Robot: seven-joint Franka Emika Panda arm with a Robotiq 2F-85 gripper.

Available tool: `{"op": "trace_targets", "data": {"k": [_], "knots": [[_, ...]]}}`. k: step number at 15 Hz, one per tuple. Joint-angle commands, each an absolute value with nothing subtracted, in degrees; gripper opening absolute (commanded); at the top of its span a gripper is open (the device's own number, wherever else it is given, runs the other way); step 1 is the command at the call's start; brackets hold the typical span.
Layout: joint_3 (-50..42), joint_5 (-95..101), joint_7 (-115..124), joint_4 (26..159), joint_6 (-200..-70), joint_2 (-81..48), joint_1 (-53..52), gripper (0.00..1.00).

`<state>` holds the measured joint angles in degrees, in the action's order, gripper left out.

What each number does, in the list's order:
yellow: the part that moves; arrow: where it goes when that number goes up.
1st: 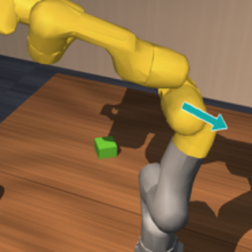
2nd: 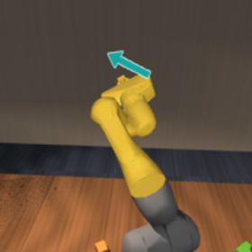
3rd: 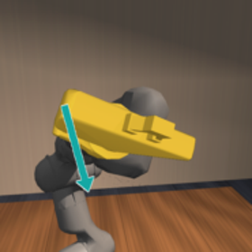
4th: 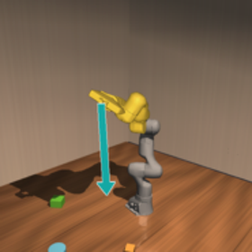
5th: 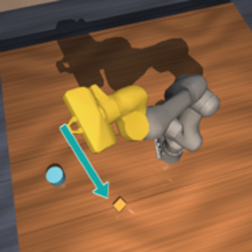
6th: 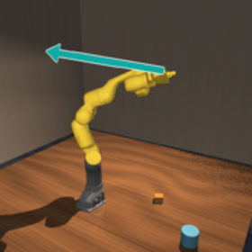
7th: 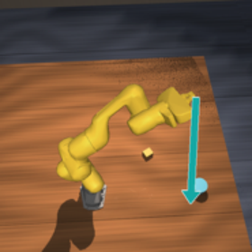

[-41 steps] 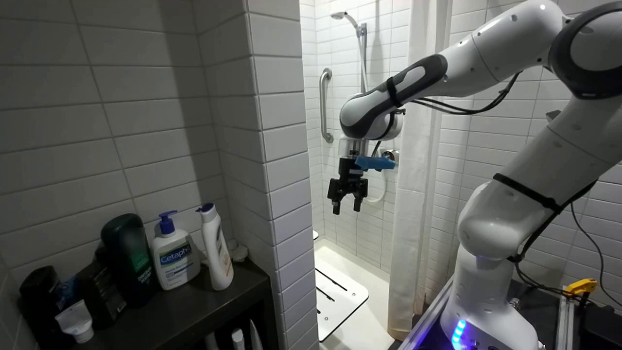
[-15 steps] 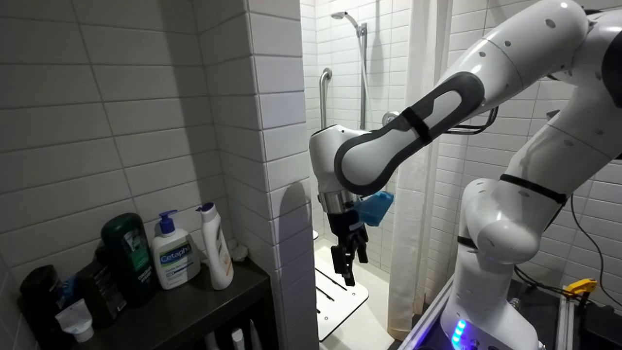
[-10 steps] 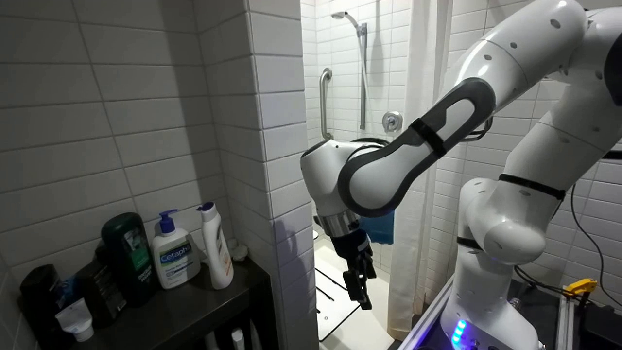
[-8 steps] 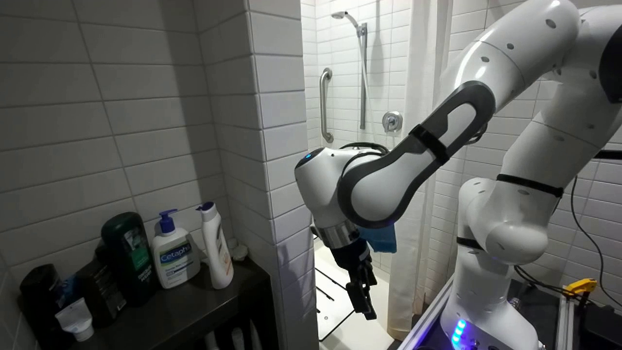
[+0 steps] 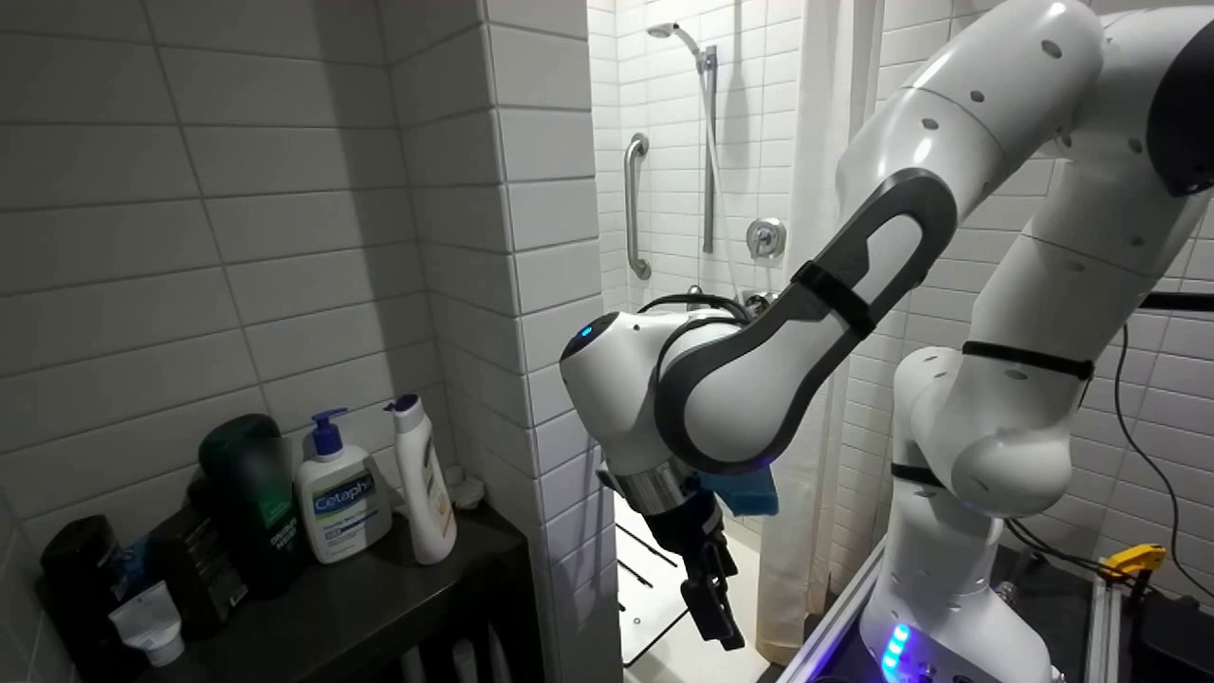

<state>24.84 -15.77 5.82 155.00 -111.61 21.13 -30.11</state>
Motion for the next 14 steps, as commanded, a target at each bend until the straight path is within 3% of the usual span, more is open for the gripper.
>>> {"op": "trace_targets", "data": {"k": [1,14], "knots": [[25.87,-12.04,6.14,154.06,-110.41,21.14,-29.43,1.00],[36.43,8.61,2.78,136.21,-98.32,-3.23,-31.82,1.00]]}}
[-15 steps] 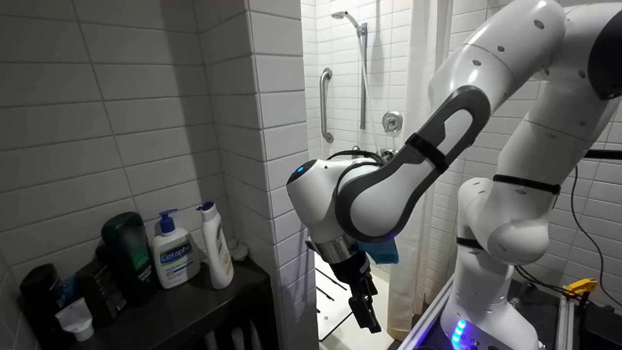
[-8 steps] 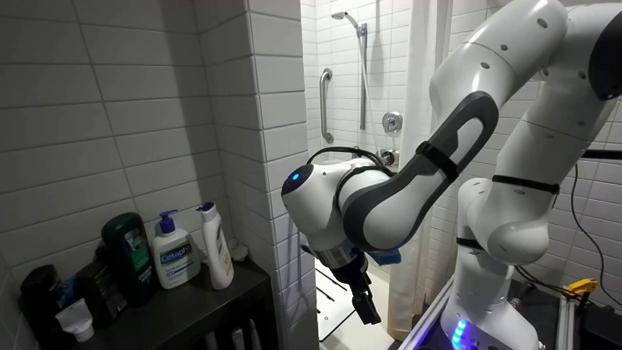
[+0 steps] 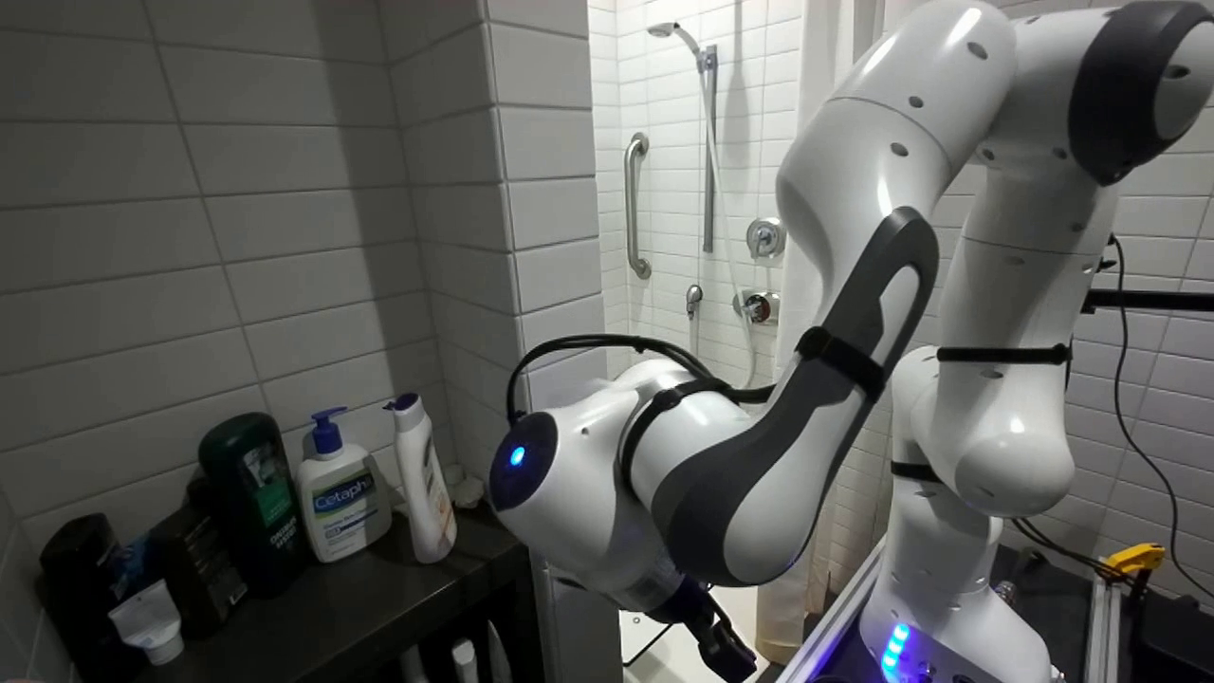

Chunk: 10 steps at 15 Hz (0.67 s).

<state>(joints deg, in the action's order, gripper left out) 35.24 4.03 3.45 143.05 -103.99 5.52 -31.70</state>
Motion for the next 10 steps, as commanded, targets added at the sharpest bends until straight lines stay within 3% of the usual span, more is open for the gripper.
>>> {"op": "trace_targets", "data": {"k": [1,4,5,10], "knots": [[36.92,10.47,2.83,134.29,-95.94,-5.46,-32.10,1.00],[38.14,15.76,4.48,126.23,-85.96,-13.32,-34.73,1.00],[37.26,12.77,3.15,132.47,-92.10,-7.01,-33.35,1.00],[37.08,13.12,3.40,131.49,-91.40,-8.61,-33.75,1.00]]}}
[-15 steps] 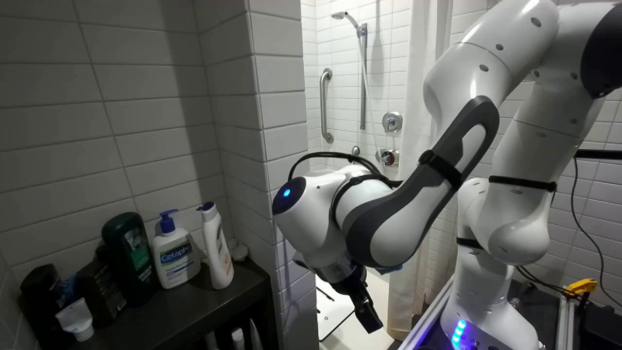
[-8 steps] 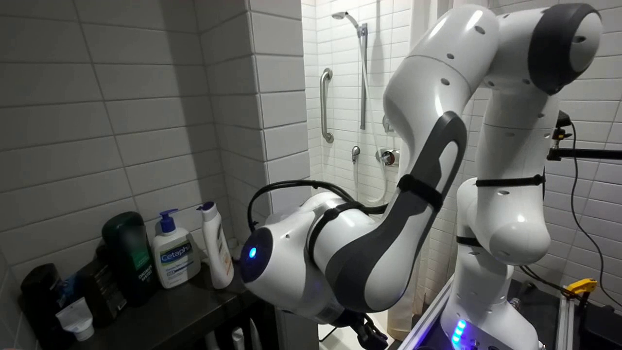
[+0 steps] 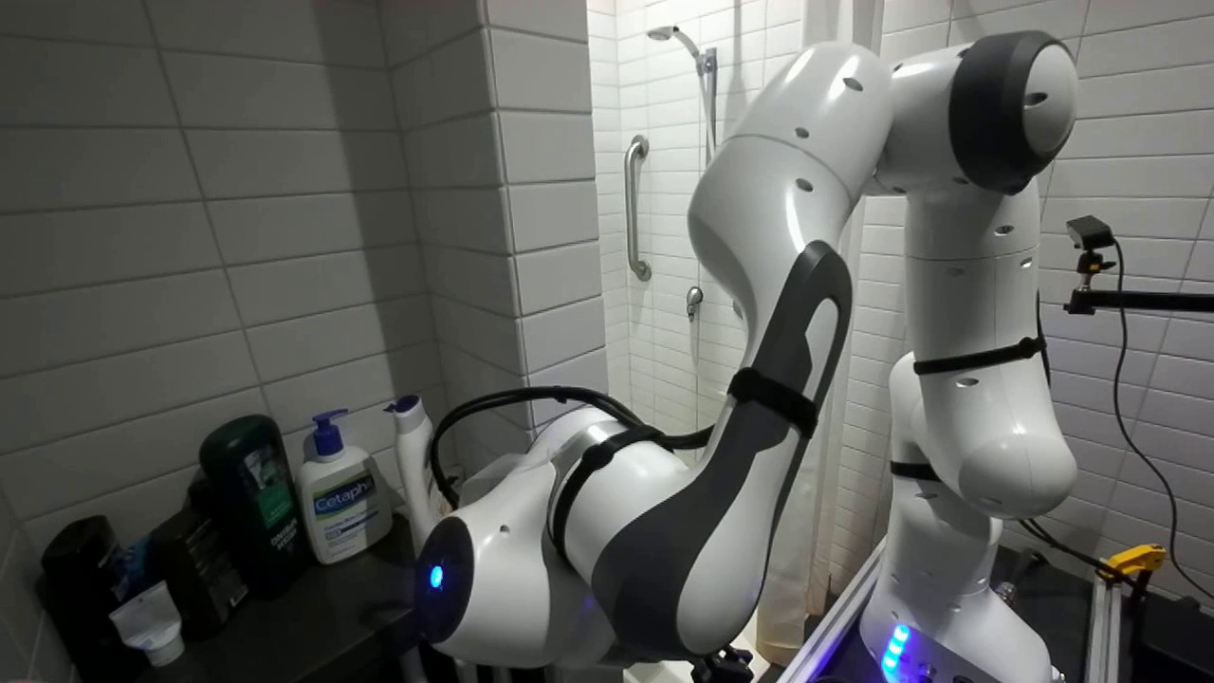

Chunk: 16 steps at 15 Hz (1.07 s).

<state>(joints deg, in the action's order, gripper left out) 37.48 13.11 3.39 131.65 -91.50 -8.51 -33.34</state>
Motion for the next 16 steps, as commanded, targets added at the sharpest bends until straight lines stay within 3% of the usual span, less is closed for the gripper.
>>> {"op": "trace_targets", "data": {"k": [1,9,16], "knots": [[37.03,13.19,1.79,132.94,-92.13,-7.50,-33.42,1.00],[38.56,28.83,-19.44,126.38,-81.10,-8.38,-34.36,1.00],[41.10,40.14,-37.09,124.50,-83.54,-10.55,-34.50,1.00]]}}
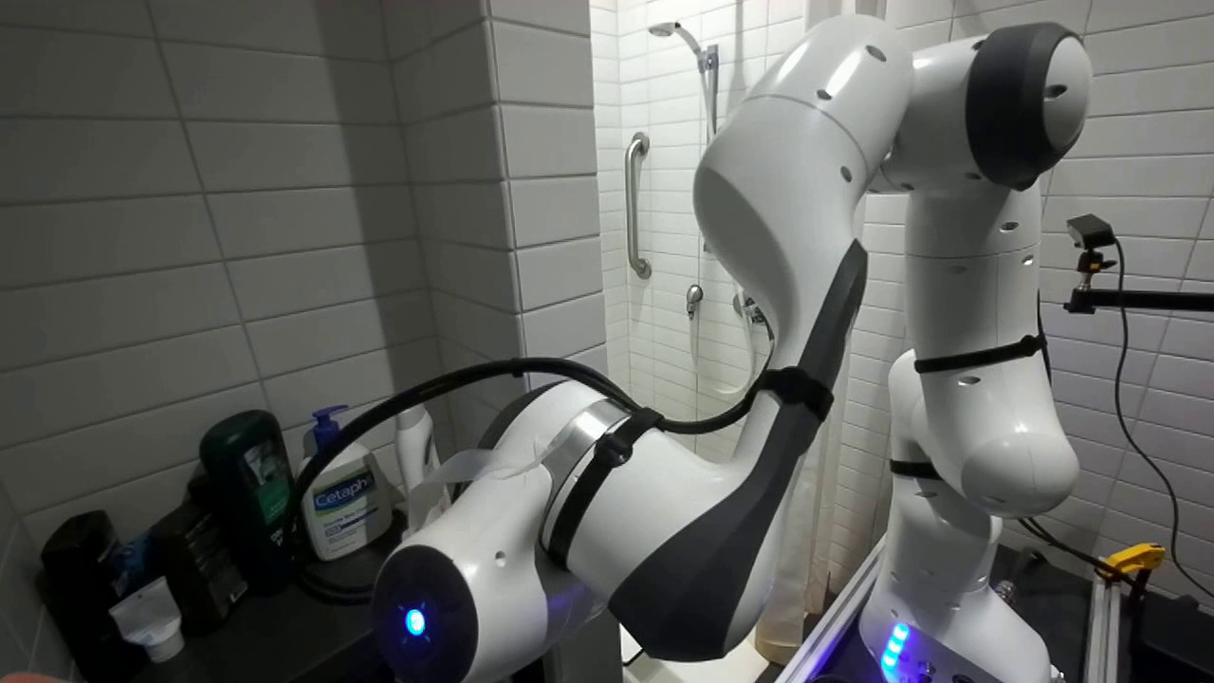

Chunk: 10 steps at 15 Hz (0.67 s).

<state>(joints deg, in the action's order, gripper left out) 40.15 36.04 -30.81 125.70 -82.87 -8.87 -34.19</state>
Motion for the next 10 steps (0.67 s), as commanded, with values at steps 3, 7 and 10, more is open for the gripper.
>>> {"op": "trace_targets", "data": {"k": [3,7,10], "knots": [[42.64,44.70,-42.48,123.45,-84.94,-12.60,-35.40,1.00],[45.48,49.82,-47.98,119.17,-83.32,-17.01,-39.72,1.00],[45.20,48.40,-46.27,120.85,-84.64,-15.57,-39.77,1.00]]}}
